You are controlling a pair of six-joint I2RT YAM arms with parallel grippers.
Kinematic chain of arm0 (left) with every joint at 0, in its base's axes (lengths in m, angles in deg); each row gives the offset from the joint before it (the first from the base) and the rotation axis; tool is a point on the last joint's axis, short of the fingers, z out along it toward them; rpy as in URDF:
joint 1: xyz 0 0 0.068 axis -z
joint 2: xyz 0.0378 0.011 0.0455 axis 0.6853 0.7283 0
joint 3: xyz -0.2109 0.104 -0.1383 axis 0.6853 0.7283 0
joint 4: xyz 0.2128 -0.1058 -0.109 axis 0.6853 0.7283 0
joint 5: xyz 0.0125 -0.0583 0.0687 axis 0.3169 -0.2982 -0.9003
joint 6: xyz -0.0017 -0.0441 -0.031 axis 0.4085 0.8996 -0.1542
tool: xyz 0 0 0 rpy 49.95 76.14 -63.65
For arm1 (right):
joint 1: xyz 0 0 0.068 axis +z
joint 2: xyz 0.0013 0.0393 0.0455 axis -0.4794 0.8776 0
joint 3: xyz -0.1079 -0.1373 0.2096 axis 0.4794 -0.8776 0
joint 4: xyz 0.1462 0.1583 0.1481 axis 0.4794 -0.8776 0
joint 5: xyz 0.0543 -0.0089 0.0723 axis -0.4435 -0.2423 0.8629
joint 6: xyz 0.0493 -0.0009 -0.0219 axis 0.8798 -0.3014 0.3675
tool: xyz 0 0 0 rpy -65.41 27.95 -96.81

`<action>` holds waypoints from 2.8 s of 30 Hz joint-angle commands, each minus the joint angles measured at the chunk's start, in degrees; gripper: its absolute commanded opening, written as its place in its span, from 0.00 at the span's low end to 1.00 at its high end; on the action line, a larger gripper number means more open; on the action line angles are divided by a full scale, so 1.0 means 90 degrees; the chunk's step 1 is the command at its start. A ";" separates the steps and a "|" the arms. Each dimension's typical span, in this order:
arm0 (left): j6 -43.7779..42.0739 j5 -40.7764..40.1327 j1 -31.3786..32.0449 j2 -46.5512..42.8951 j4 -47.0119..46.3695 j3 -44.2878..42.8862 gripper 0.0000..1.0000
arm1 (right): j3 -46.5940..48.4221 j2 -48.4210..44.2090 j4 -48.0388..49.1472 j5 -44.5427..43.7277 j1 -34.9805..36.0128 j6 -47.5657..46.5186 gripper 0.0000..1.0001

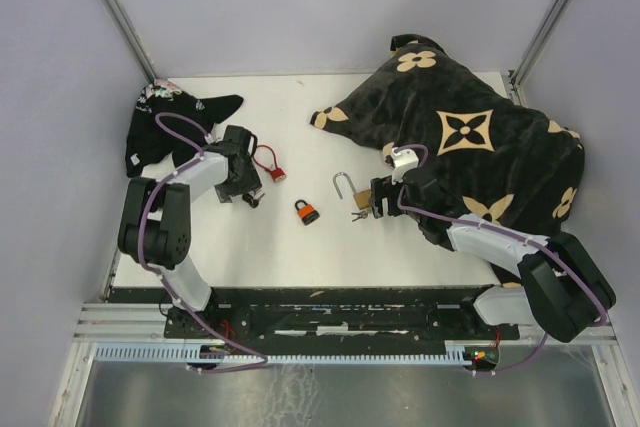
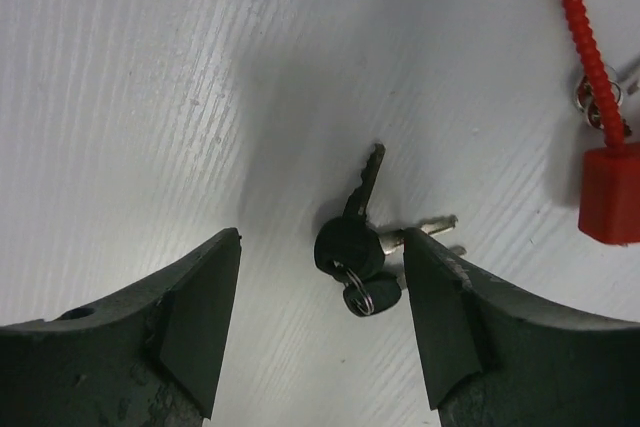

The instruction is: Unlock with the key

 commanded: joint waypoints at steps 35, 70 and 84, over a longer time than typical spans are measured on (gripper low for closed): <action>0.0714 0.0857 0.1327 -0.3355 -0.2699 0.2124 0.14 | 0.0485 -0.1099 0.0013 0.0653 0.0949 0.0704 0.81; 0.3169 0.0464 0.3106 -0.3753 -0.4263 0.2681 0.12 | 0.0333 0.1130 0.4752 0.1232 0.1702 0.1518 0.66; 0.2984 0.0509 0.3124 -0.3864 -0.4148 0.2600 0.12 | -0.0291 0.0855 0.5168 0.0977 0.1718 0.1418 0.61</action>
